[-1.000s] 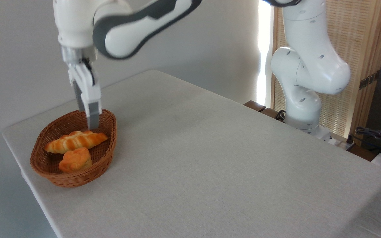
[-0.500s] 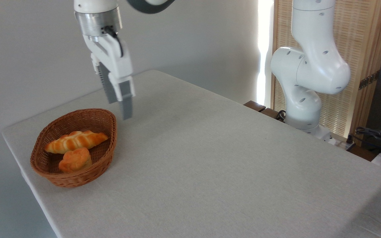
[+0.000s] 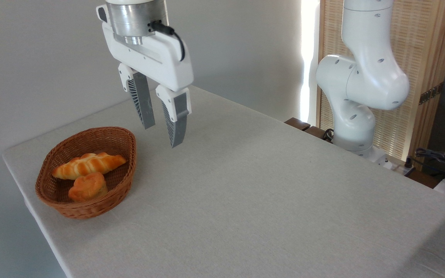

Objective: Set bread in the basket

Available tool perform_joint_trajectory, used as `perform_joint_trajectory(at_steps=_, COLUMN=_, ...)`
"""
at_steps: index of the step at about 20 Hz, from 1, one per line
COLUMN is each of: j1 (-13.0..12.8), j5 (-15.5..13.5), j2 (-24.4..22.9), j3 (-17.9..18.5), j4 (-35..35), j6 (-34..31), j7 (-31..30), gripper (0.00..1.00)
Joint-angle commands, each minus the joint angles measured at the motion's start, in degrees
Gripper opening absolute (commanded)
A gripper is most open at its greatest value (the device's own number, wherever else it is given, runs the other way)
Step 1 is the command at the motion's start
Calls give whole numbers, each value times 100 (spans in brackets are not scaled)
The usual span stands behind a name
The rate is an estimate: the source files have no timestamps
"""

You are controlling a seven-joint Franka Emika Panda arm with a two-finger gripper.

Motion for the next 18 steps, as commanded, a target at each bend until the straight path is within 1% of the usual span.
perform_joint_trajectory(at_steps=1, j1=-69, j5=47, j2=58, j3=101, j4=195, j6=-208, j7=48, gripper=100)
perform_joint_trajectory(at_steps=5, j1=-60, j5=64, j2=58, j3=101, j4=204, j6=-296, j7=74, gripper=100)
perform_joint_trajectory(at_steps=6, j1=-60, j5=212, j2=58, j3=92, j4=213, j6=-296, j7=74, gripper=100)
perform_joint_trajectory(at_steps=8, j1=-60, j5=669, j2=67, j3=-4, j4=221, j6=-304, j7=126, gripper=100)
perform_joint_trajectory(at_steps=9, j1=-60, j5=775, j2=67, j3=-22, j4=221, j6=-305, j7=144, gripper=100)
perform_joint_trajectory(at_steps=18, j1=-60, j5=733, j2=58, j3=65, j4=230, j6=-339, j7=136, gripper=100)
